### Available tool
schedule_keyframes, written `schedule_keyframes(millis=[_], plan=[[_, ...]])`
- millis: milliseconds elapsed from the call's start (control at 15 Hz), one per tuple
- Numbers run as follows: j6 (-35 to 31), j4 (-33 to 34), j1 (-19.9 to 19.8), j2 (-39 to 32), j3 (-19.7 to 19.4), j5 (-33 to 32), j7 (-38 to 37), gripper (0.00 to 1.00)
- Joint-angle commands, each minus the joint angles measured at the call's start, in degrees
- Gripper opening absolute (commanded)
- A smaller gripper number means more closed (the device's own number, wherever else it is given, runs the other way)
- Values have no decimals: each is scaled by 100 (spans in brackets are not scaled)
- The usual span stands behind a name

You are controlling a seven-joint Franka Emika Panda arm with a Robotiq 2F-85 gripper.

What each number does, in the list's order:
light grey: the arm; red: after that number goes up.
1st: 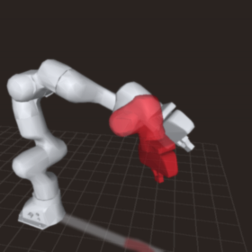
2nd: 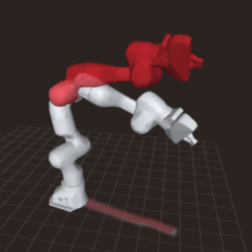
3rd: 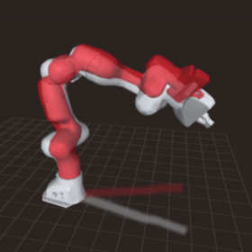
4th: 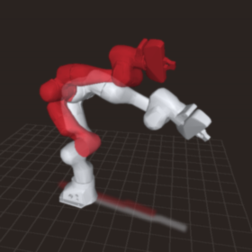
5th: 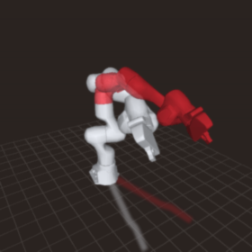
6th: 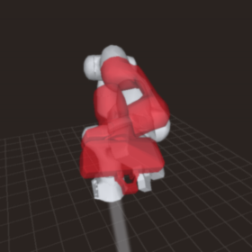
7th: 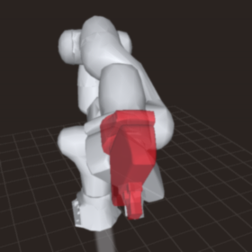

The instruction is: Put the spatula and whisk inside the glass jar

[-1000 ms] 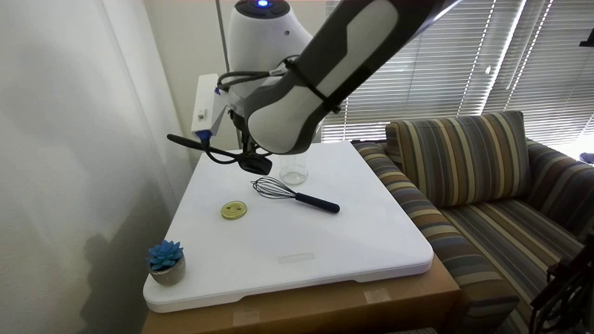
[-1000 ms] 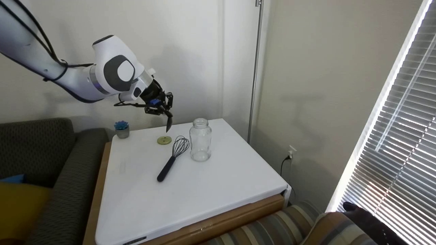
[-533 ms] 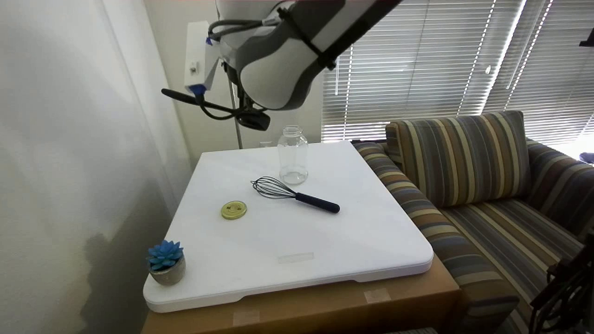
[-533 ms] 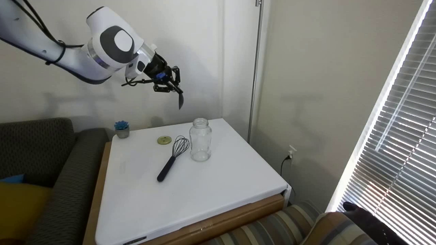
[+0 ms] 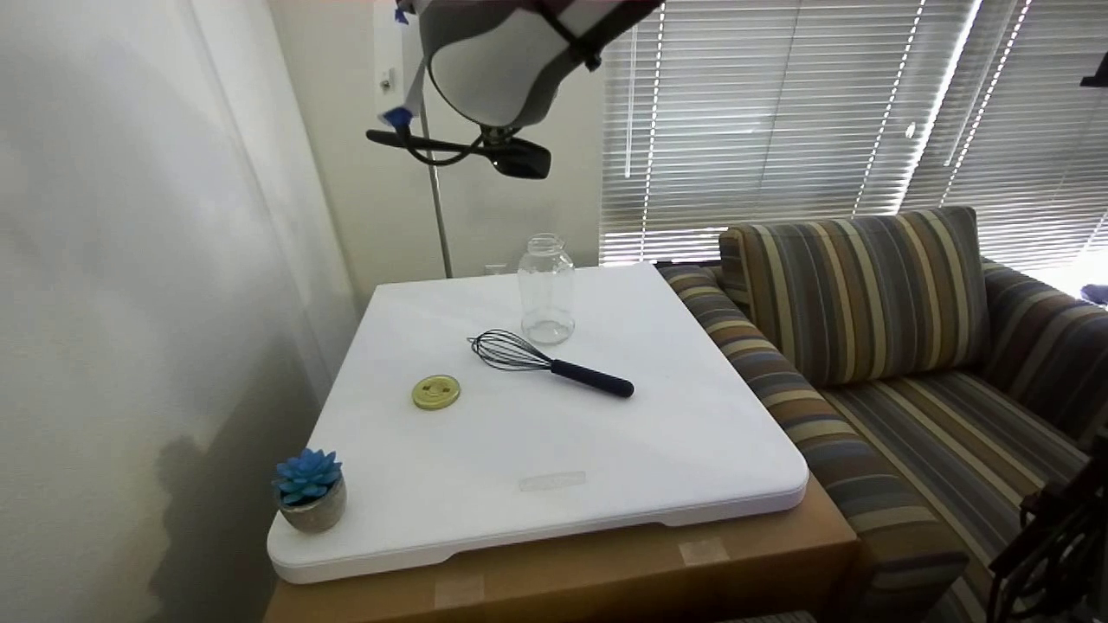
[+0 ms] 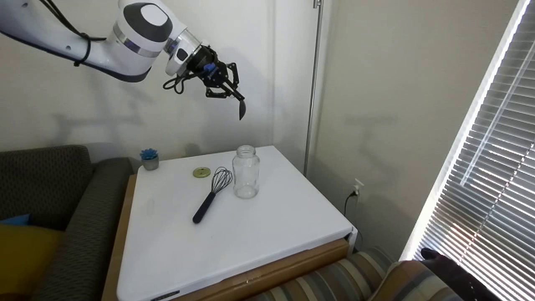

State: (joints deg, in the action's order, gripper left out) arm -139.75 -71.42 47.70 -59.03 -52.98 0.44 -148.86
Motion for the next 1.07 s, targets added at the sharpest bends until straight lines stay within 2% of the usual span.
schedule_keyframes(millis=[0,267,333,400,467,533,667,733,800,1000], plan=[[985,688,-205,-378,-207,-34,0,1],[2199,853,-130,-303,-266,-156,125,1],[2453,861,-317,33,249,-755,-97,1],[2651,821,-270,118,274,-803,0,1],[2797,768,-82,29,-35,-484,215,1],[2977,722,-54,145,4,-513,280,1],[3226,688,3,249,-5,-543,493,1],[2989,775,-28,44,-39,-545,251,1],[3023,775,-15,74,-40,-545,276,4],[3016,775,-9,42,-38,-545,267,4]])
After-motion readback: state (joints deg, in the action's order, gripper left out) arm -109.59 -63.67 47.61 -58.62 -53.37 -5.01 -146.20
